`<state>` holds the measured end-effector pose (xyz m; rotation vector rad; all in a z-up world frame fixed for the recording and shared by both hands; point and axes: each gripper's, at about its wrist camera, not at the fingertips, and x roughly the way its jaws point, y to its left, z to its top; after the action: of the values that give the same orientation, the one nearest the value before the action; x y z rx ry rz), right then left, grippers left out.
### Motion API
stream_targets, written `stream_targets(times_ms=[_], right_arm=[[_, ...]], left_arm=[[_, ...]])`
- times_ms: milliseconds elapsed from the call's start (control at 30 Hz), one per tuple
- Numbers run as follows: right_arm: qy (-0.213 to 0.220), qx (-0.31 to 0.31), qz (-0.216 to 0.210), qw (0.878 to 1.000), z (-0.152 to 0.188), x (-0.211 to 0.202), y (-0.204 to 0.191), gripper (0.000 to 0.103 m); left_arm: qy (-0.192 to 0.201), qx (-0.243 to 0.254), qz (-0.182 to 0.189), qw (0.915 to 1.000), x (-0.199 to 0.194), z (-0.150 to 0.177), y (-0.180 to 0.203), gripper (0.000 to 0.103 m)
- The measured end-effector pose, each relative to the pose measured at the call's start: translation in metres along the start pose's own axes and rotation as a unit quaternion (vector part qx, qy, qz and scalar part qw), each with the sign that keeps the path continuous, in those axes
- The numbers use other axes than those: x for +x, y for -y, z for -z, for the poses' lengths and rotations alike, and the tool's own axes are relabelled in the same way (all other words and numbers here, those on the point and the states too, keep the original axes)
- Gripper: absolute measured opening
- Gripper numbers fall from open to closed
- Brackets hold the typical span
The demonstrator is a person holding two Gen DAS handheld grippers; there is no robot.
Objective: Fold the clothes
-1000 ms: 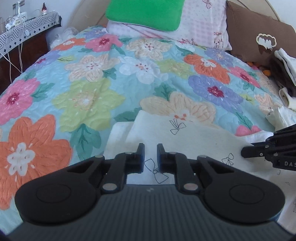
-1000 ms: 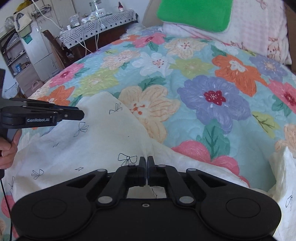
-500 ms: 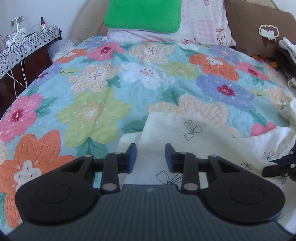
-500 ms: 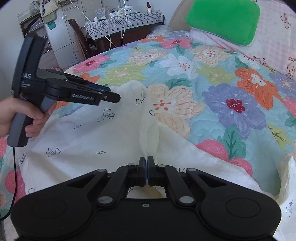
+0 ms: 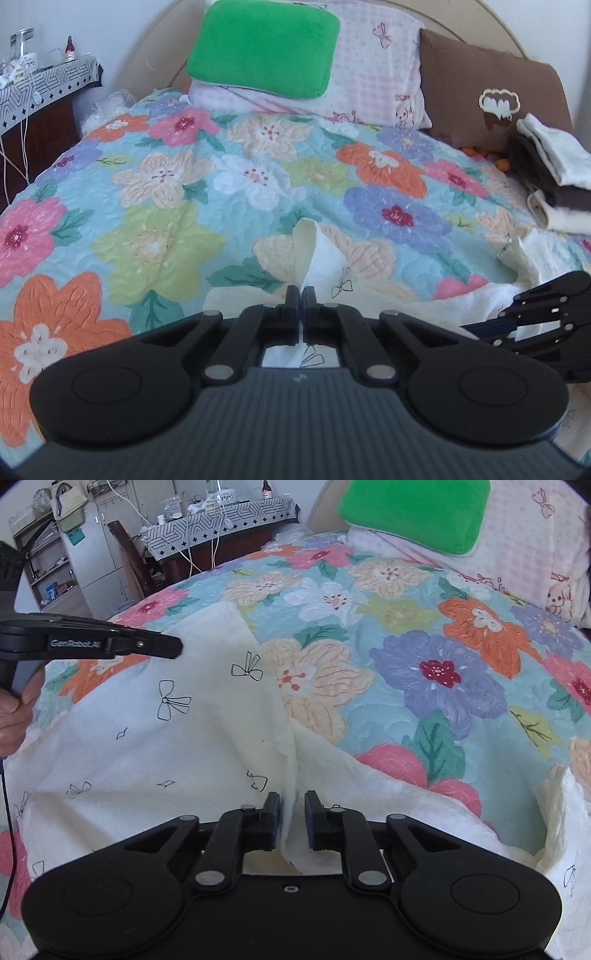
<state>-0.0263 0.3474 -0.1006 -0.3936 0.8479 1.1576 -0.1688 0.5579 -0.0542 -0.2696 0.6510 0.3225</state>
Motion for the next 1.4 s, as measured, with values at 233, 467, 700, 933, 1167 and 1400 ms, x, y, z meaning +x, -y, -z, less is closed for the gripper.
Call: stream_targets(times_ms=[233,467,700,933,1167,1400], right_arm=[[0.044,-0.037,0.051,0.997,-0.016,-0.001,-0.021,0.002],[0.067,-0.072,0.049,0.994,-0.039,0.006,-0.039,0.006],[0.014,0.011,0.135,0.991,-0.013,-0.026,-0.023,0.029],[-0.02,0.126,0.137,0.982,0.089,-0.144,0.015,0.048],[-0.025,0.336,0.045,0.941,0.17,-0.201,0.057,0.049],[-0.054,0.38,0.006,0.923,0.199,-0.208,0.04,0.06]], left_arm=[[0.038,-0.07,-0.046,0.9958,-0.023,0.002,-0.023,0.001],[0.052,-0.132,-0.088,0.9859,-0.046,0.007,-0.045,0.001],[-0.025,-0.121,-0.156,0.98,0.022,0.022,-0.053,0.001],[-0.033,-0.118,-0.192,0.9737,0.013,0.017,-0.044,0.002],[-0.069,-0.188,-0.139,0.9699,-0.049,0.027,-0.031,0.024],[-0.055,-0.296,-0.05,0.9523,-0.105,0.072,-0.012,0.048]])
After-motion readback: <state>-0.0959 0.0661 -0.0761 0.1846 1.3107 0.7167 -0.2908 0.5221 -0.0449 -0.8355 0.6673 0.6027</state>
